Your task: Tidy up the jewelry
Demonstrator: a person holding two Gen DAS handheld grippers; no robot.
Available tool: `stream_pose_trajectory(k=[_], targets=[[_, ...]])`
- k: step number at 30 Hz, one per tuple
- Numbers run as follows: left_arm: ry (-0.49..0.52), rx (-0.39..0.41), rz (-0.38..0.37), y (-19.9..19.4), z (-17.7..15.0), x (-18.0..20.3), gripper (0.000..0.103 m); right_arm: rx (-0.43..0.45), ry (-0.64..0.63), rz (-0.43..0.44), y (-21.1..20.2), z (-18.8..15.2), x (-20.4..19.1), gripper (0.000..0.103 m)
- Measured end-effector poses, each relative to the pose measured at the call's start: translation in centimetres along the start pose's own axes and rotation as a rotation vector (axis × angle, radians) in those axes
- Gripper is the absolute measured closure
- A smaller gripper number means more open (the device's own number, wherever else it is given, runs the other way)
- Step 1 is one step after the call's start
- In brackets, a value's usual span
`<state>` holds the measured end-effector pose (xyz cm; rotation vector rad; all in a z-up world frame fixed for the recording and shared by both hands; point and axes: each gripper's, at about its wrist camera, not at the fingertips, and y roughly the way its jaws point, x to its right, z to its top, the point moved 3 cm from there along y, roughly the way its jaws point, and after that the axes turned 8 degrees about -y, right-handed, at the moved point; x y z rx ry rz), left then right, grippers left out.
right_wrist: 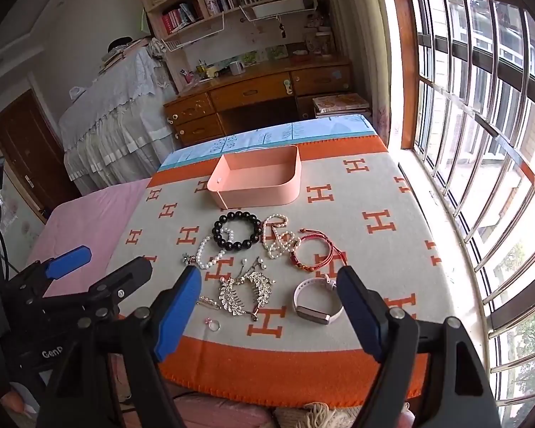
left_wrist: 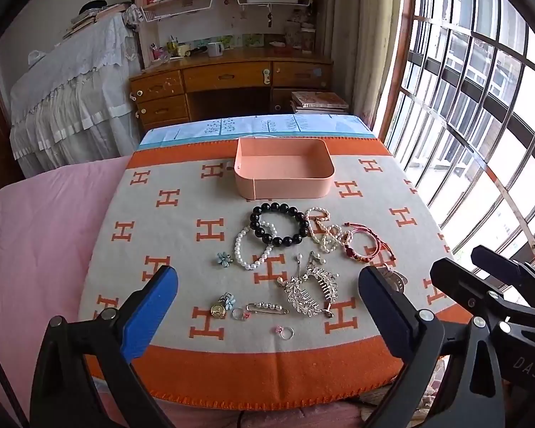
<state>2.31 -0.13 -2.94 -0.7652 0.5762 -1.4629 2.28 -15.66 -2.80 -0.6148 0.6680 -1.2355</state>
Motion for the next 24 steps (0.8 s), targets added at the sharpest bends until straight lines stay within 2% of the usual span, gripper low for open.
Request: stream_pose_trajectory(k=[9,24], targets=[[-0.012,-0.048,0.005,1.1,0.2,-0.3,0.004,-0.018,-0.033,-0.018,0.4,-0.3,-0.4,0.024],[-0.010,-0.040,0.020,1.1,0.0,-0.6,0.004,-0.030,-0.043,-0.020,0.6,-0.2,-0.5,0.023]])
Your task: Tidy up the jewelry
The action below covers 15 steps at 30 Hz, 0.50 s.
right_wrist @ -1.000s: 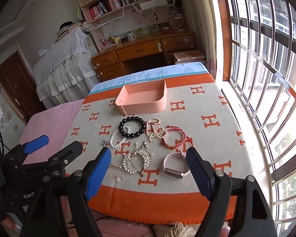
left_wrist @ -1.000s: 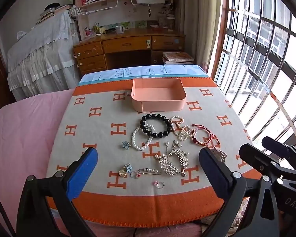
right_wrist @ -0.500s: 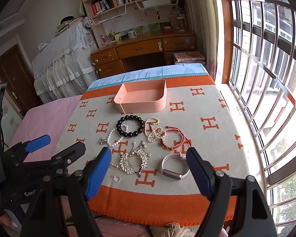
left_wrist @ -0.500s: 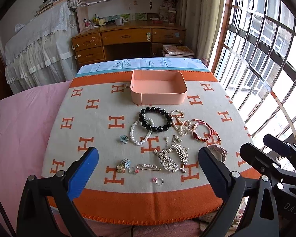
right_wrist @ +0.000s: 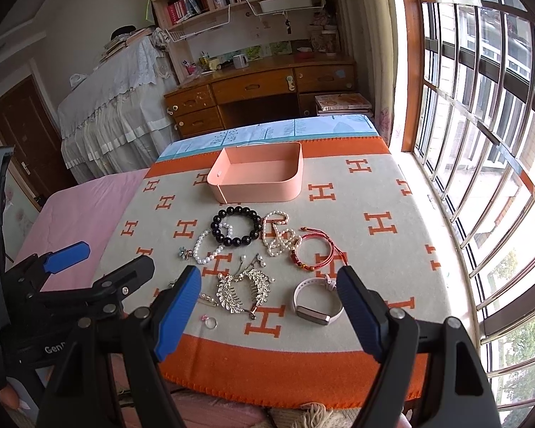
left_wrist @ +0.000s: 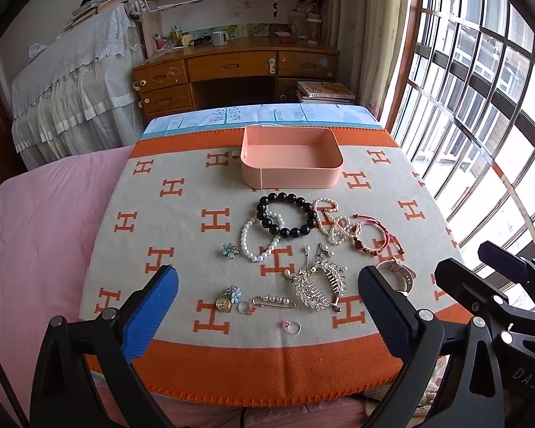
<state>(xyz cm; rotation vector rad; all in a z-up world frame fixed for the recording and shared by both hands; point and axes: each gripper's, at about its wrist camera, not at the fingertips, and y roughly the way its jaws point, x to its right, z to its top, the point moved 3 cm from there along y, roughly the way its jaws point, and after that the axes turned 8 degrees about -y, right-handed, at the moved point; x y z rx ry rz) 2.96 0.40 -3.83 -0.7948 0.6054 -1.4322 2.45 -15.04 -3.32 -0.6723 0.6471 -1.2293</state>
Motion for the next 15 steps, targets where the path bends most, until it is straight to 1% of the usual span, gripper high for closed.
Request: stream_pose_trajectory(k=[15], targets=[[-0.003,-0.007,0.010,-0.11,-0.38,-0.63,0.004,-0.004,-0.003,0.004,0.08,-0.08,-0.34,0.024]])
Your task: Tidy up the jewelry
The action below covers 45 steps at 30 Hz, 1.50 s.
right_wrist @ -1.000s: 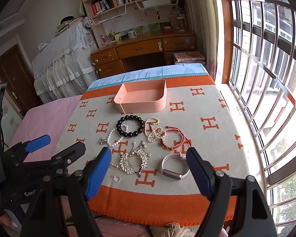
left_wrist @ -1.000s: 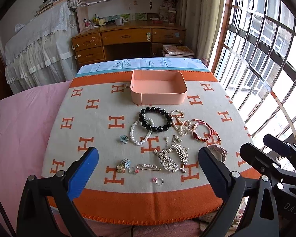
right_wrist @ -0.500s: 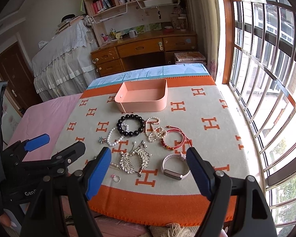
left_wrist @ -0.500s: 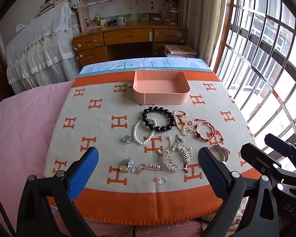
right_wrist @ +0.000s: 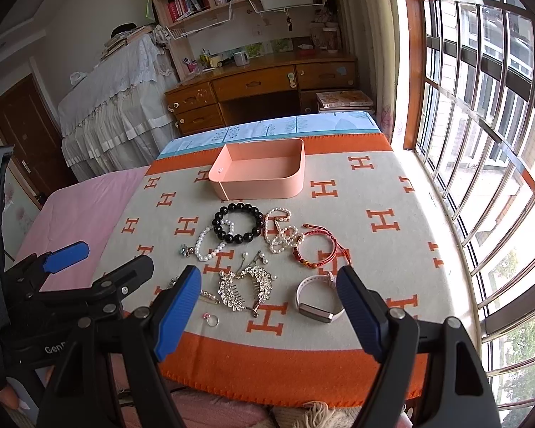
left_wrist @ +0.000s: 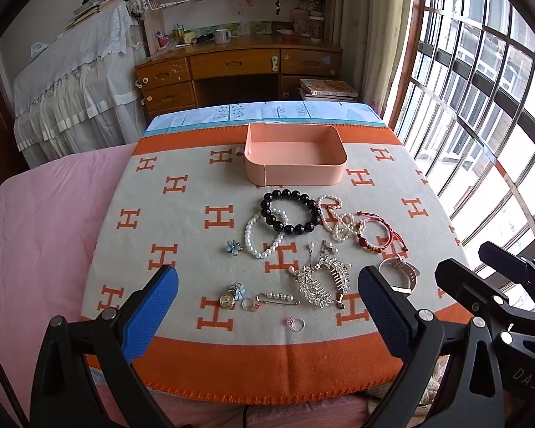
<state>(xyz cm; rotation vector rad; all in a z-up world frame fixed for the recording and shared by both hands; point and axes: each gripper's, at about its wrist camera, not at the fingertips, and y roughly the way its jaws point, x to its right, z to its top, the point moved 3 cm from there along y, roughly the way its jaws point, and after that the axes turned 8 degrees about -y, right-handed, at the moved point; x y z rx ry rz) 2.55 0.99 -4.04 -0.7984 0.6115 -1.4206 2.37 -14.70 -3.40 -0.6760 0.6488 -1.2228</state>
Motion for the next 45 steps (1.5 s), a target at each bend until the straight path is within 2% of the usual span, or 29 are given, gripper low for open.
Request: stream_pose_trajectory(k=[13,27,36,41,45], targets=[[0.008,0.009,0.036,-0.8,-0.4,-0.2,0.004,0.012,-0.015,-0.016,-0.4,-0.4,-0.4,0.024],[0.005,0.009,0.037,-1.6,-0.8,-0.2,0.004,0.022,-0.027,-0.008,-1.7,-1.0,-1.1,0.024],[0.016,0.009,-0.013,-2.1,-0.8,-0.4,0.003,0.034,-0.059,-0.002,-2.4,-0.5,-1.4,0.024],[0.029,-0.021,-0.069,-1.1,1.0,-0.5,0.003,0.039,-0.082,-0.024,-2.0,0.8,-0.7,0.024],[-0.003,-0.061,-0.100,0.1,3.0,-1.6,0.003,0.084,-0.092,-0.063,-2.0,3.1,0.8,0.024]])
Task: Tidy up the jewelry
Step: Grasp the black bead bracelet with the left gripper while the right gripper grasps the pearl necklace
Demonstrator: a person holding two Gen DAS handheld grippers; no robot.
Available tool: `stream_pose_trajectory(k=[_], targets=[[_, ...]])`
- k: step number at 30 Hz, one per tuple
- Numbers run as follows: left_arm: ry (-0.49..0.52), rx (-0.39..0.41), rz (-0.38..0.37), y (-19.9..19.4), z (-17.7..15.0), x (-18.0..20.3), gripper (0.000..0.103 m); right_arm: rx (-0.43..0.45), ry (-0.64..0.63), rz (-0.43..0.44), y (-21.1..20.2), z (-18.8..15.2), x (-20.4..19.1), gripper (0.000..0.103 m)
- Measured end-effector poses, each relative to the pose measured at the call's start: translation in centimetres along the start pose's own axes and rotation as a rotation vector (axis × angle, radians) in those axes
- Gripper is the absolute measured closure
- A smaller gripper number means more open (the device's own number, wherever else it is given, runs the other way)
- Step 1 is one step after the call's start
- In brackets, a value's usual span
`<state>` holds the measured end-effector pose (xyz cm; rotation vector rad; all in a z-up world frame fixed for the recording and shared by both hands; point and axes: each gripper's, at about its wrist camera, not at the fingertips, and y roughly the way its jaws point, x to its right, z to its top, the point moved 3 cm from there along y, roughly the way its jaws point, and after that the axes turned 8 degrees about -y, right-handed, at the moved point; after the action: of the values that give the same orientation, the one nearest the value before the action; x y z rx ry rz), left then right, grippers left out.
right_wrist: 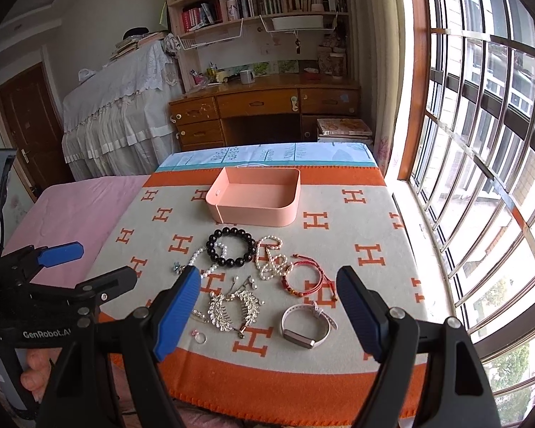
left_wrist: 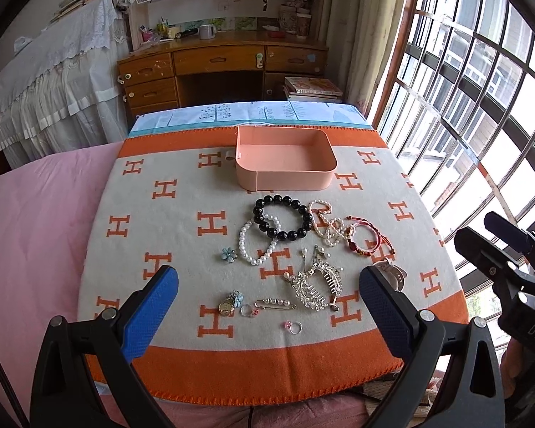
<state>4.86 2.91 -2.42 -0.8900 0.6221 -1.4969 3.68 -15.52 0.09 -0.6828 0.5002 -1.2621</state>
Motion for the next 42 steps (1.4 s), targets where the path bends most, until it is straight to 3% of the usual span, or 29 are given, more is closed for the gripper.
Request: stream_pose_trajectory(k=[4,11,15,22,24,26,28,32,35,42], targets=[[-0.032,-0.021,-0.033,0.9,2.7,-1.5,0.002,0.024,0.017,-0.010,0.3,2.2,2.1,0.024],[0.000,-0.005,0.048,3.9,6.7,-2.4,0.002,0.021,0.001,-0.016,3.1,5.2,4.4,0.024],[0.012,-0.049,0.095,7.7,7.9,-2.6,0.003,-0.072,-0.003,0.022,7.7,5.6,5.0,0.031],[0.028,-0.200,0.062,16.3,7.9,-2.9,0.010,-0.280,0.016,0.099,16.8,3.4,4.6,0.044],[0.027,-0.246,0.056,18.6,7.7,-3.0,0.016,-0.342,0.005,0.132,19.2,2.6,3.7,0.046],[0.022,-0.292,0.052,20.8,7.6,-3.2,0.031,-0.410,-0.019,0.166,21.5,1.5,2.4,0.050],[0.008,-0.333,0.038,22.6,7.5,-3.5,0.037,-0.457,-0.036,0.189,22.6,0.9,1.8,0.054],[-0.005,-0.367,0.023,24.9,7.6,-3.7,0.039,-0.576,-0.045,0.256,25.6,-1.0,0.5,0.066],[-0.006,-0.388,0.010,26.0,7.5,-3.6,0.044,-0.625,-0.042,0.275,26.8,-0.9,0.5,0.070],[0.016,-0.394,0.017,27.6,7.5,-3.2,0.049,-0.647,-0.114,0.257,28.5,0.6,-0.9,0.078]])
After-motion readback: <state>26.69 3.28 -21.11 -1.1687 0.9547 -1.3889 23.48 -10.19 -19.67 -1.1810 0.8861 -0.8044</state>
